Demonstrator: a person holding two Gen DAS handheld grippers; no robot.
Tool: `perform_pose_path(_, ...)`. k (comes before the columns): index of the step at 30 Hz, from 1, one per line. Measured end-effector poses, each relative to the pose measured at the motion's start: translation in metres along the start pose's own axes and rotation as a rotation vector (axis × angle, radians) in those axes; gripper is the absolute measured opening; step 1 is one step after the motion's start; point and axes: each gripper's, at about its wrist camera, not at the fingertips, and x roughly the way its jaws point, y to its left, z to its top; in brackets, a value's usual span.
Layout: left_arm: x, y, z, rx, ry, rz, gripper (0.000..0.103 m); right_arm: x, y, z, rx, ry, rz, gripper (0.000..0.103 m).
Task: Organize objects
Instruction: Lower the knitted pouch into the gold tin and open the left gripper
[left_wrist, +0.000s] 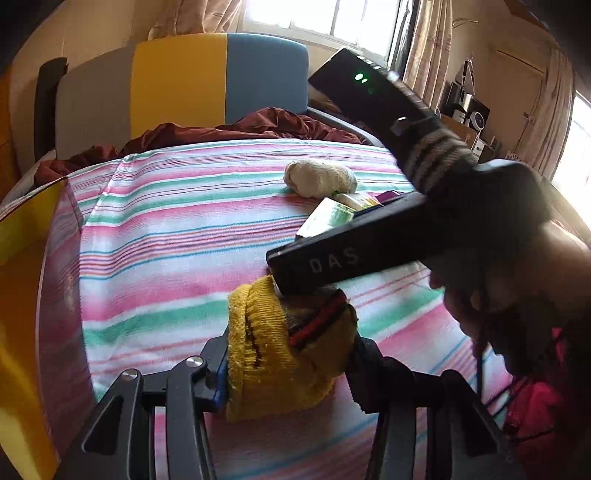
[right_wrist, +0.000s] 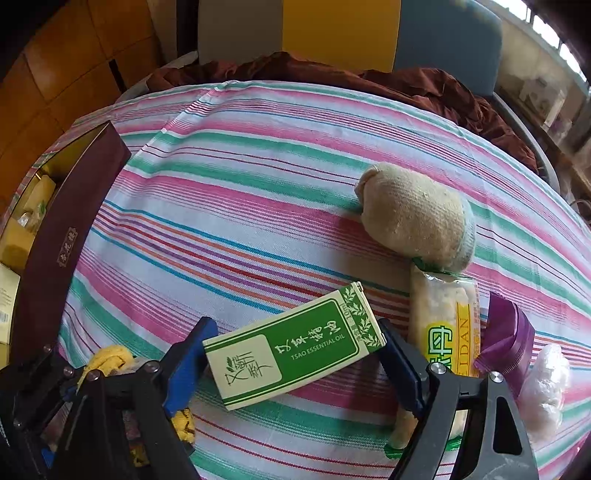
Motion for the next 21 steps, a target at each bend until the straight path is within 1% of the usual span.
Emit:
perform_pose_path(1, -0.008, 0.0, -0.002, -0.01, 0.003, -0.028, 0.048, 0.001, 0.001, 0.0, -0.005, -0.003, -0.003, 0.086)
perform_pose_path(3, -0.024, -0.001, -0.002, -0.005, -0.006, -0.054, 0.048, 0.001, 0.002, 0.001, -0.01, -0.005, -0.005, 0.086)
perform_pose_path(6, -0.066, 0.014, 0.013, -0.054, -0.043, -0.12, 0.048, 0.001, 0.002, 0.001, -0.015, -0.009, -0.01, 0.086)
perform_pose_path(7, -0.079, 0.021, 0.018, -0.062, -0.063, -0.123, 0.048, 0.0, 0.002, 0.001, -0.015, -0.01, -0.011, 0.086)
perform_pose_path(8, -0.092, 0.029, 0.026, -0.068, -0.089, -0.112, 0.048, 0.0, 0.003, 0.001, -0.014, -0.011, -0.013, 0.086)
perform_pose_path(10, -0.118, 0.058, 0.04, -0.102, -0.125, -0.068, 0.048, 0.0, 0.003, 0.001, -0.015, -0.012, -0.017, 0.086)
perform_pose_path(12, -0.133, 0.095, 0.051, -0.167, -0.131, -0.031, 0.049, 0.0, 0.004, 0.0, -0.014, -0.011, -0.018, 0.086)
perform_pose_path(14, -0.14, 0.138, 0.059, -0.242, -0.125, 0.022, 0.049, -0.001, 0.004, 0.0, -0.017, -0.012, -0.021, 0.086)
perform_pose_path(15, -0.141, 0.164, 0.064, -0.282, -0.116, 0.058, 0.049, -0.001, 0.004, 0.0, -0.017, -0.012, -0.021, 0.086)
perform_pose_path(17, -0.136, 0.202, 0.068, -0.326, -0.094, 0.112, 0.049, -0.001, 0.004, 0.0, -0.019, -0.011, -0.026, 0.086)
perform_pose_path(19, -0.119, 0.239, 0.07, -0.358, -0.025, 0.17, 0.049, -0.001, 0.005, 0.0, -0.021, -0.011, -0.031, 0.086)
perform_pose_path(21, -0.097, 0.266, 0.067, -0.379, 0.049, 0.194, 0.049, -0.001, 0.004, 0.0, -0.022, -0.01, -0.032, 0.086)
